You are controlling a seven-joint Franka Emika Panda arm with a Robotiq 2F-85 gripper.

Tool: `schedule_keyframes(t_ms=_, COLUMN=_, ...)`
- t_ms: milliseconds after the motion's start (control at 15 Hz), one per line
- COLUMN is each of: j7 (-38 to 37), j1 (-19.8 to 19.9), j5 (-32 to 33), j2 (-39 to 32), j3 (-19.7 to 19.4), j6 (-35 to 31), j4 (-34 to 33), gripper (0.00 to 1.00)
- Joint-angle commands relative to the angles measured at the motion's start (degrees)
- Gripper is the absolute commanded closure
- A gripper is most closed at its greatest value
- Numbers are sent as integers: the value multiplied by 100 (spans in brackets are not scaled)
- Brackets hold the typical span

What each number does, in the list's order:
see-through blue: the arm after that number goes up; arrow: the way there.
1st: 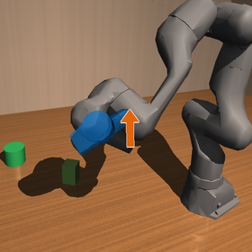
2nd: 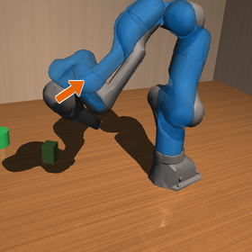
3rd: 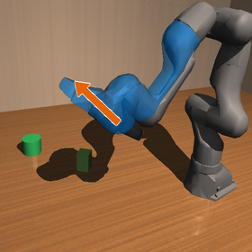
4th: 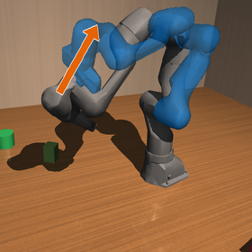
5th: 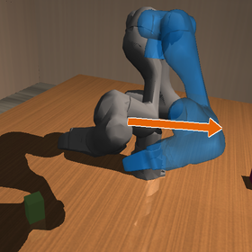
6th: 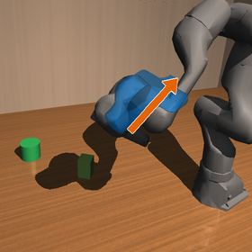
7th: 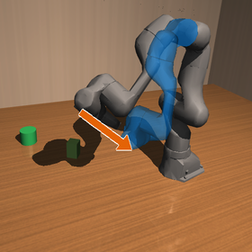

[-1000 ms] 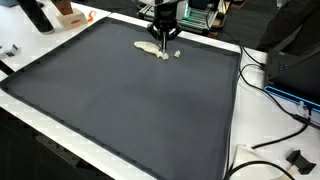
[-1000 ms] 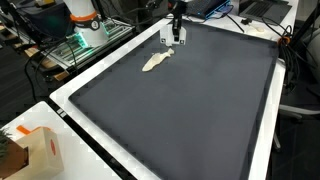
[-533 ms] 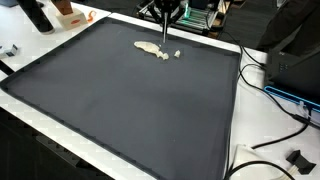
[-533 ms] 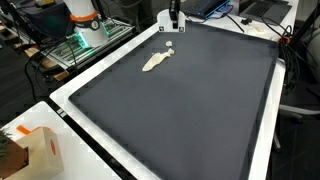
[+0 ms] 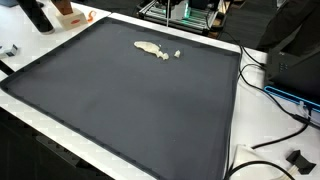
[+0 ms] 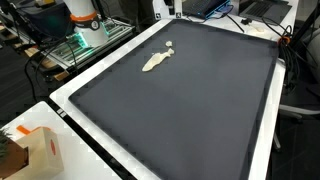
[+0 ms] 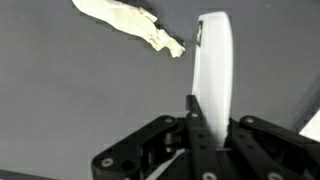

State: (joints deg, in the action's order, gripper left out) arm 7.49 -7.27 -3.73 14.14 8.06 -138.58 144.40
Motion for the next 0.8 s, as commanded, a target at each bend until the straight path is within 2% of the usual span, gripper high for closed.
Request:
schedule_keyframes(t_ms=0, j7=186, j1=-181, j5=-408, j2=471, j3=-209, j6=219, j4=258, gripper=99)
schedule_keyframes(t_ms=200, j7=319, j1=-272, j5=-744, j2=672, j3=-346, j6=309, j4=325, gripper=99)
schedule_keyframes(t_ms=267, j7=122, j1=-185, j5=-455, j2=367, j3=-231, j6=189, j4=114, gripper=96)
schedule_keyframes(t_ms=600, j7=169, j1=-230, j5=-562, j2=506, j3=-300, j6=212, j4=177, gripper=96)
schedule_keyframes(t_ms=667, j7=169, j1=-233, j5=-562, j2=506, j3=-301, j6=213, j4=179, gripper=99)
schedule_keyframes(t_ms=733, j7=440, j1=-283, j5=-770, j2=462, j3=-443, j6=110, j4=203, gripper=99)
